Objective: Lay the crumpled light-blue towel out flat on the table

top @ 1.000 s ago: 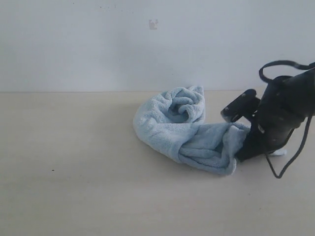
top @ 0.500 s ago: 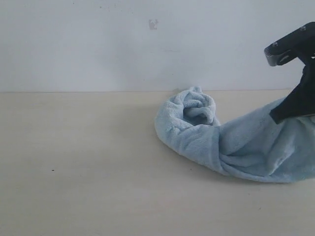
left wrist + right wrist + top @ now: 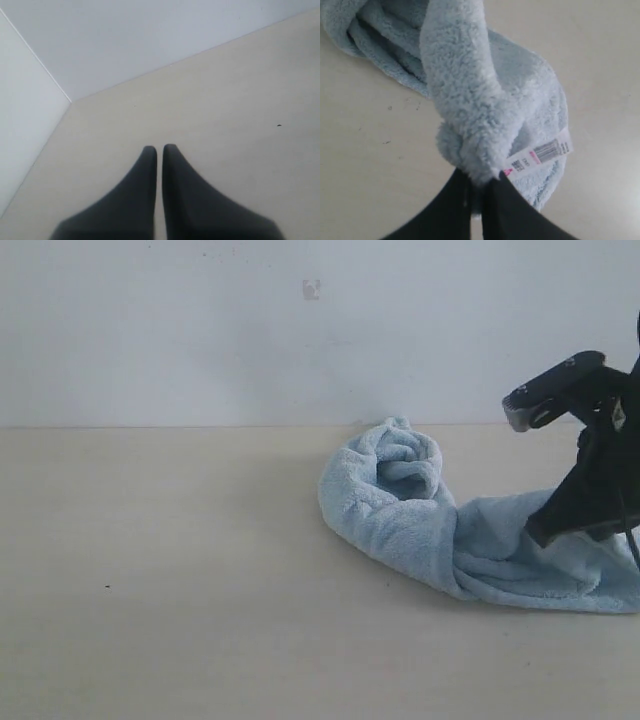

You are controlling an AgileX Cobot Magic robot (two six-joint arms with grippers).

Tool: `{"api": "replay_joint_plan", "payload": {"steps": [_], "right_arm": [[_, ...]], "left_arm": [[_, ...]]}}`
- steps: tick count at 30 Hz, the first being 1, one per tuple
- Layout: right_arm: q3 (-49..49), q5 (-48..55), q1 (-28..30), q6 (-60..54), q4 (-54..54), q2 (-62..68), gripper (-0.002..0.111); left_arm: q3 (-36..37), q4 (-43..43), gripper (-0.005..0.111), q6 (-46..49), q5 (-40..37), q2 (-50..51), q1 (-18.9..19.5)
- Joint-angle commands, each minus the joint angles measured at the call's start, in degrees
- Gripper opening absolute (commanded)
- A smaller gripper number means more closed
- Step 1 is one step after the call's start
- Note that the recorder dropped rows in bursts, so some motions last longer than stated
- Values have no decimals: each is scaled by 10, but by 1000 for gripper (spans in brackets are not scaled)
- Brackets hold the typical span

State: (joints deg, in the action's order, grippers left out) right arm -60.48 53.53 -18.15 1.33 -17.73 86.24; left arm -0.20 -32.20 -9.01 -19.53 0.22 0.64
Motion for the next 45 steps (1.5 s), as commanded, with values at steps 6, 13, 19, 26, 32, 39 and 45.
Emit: {"api": "replay_joint_plan", "payload": {"steps": [6, 13, 19, 26, 32, 39, 45], "right_arm": [[12, 71, 4, -49, 70, 19, 0], [12, 57, 4, -51, 70, 19, 0], [12, 44, 4, -49, 91, 19, 0], [12, 10, 4, -49, 106, 19, 0], [30, 3, 4, -60, 90, 19, 0], [66, -40, 4, -62, 83, 19, 0], [66, -43, 4, -62, 83, 19, 0]], "left_arm": [[2, -37, 4, 34, 106, -2, -3], [2, 133, 4, -353, 476, -2, -3], [-119, 376, 4, -273, 602, 25, -3], [-342, 51, 4, -91, 529, 369, -3], [-402, -163, 4, -181, 393, 728, -3], [-404, -210, 4, -351, 441, 861, -7], [-489, -328, 4, -411, 815, 977, -54]]}}
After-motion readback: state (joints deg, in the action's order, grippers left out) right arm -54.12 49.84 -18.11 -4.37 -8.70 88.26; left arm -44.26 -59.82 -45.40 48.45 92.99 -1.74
